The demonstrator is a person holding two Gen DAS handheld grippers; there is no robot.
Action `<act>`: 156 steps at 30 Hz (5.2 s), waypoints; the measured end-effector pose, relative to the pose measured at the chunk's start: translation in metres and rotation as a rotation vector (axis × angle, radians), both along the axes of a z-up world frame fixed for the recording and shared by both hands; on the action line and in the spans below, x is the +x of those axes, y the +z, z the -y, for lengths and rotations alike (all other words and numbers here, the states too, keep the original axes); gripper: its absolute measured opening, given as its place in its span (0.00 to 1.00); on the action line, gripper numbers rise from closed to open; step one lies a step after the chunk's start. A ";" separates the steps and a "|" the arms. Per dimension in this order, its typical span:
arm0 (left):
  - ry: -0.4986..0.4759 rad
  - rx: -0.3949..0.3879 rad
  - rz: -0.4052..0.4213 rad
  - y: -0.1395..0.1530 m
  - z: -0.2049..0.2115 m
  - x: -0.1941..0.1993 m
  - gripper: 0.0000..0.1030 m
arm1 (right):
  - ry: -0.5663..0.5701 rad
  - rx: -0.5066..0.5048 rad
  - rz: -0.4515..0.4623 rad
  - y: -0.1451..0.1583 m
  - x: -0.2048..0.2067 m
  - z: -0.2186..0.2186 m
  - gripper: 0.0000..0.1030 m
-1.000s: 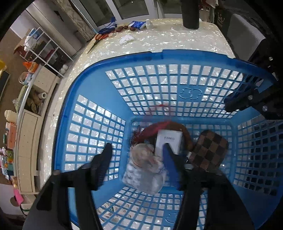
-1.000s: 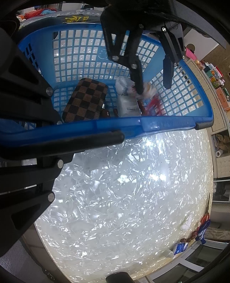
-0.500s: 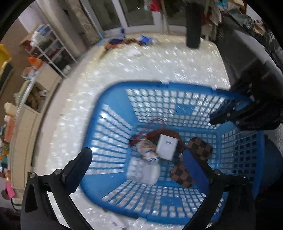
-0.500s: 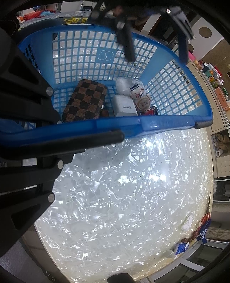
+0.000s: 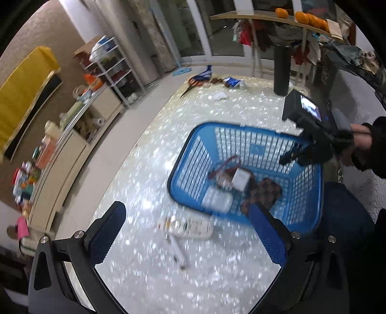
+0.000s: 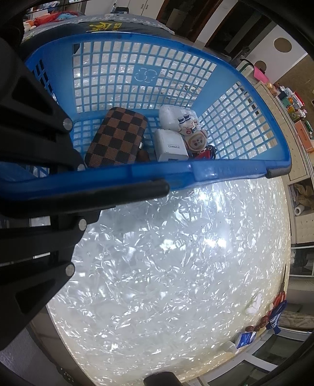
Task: Organize rigid objects
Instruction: 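Move the left gripper to the white USB stick and grasp it, then lift the white USB stick and carry it over the blue basket, then lower the USB stick into the basket and open the left gripper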
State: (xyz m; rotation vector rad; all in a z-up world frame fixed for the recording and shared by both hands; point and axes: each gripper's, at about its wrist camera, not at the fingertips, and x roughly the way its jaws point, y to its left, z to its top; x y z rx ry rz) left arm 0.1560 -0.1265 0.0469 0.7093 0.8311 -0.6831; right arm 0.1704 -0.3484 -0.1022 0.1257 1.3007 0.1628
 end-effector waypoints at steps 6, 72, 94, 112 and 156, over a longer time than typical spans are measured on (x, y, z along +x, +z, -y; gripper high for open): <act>0.138 0.005 -0.063 -0.012 -0.051 -0.001 1.00 | 0.005 -0.001 0.003 0.000 0.000 -0.002 0.07; 0.556 -0.167 -0.343 -0.186 -0.118 0.093 0.32 | 0.013 -0.009 -0.003 0.000 0.001 -0.004 0.07; 0.356 -0.168 -0.149 -0.050 -0.087 0.026 0.32 | 0.000 -0.050 -0.013 0.002 -0.002 -0.010 0.04; 0.044 -0.116 -0.154 -0.051 0.031 -0.007 0.32 | -0.003 -0.065 0.002 0.016 -0.013 -0.010 0.04; -0.242 0.192 -0.246 -0.173 0.132 0.014 0.32 | -0.015 -0.010 0.018 0.014 -0.010 -0.004 0.04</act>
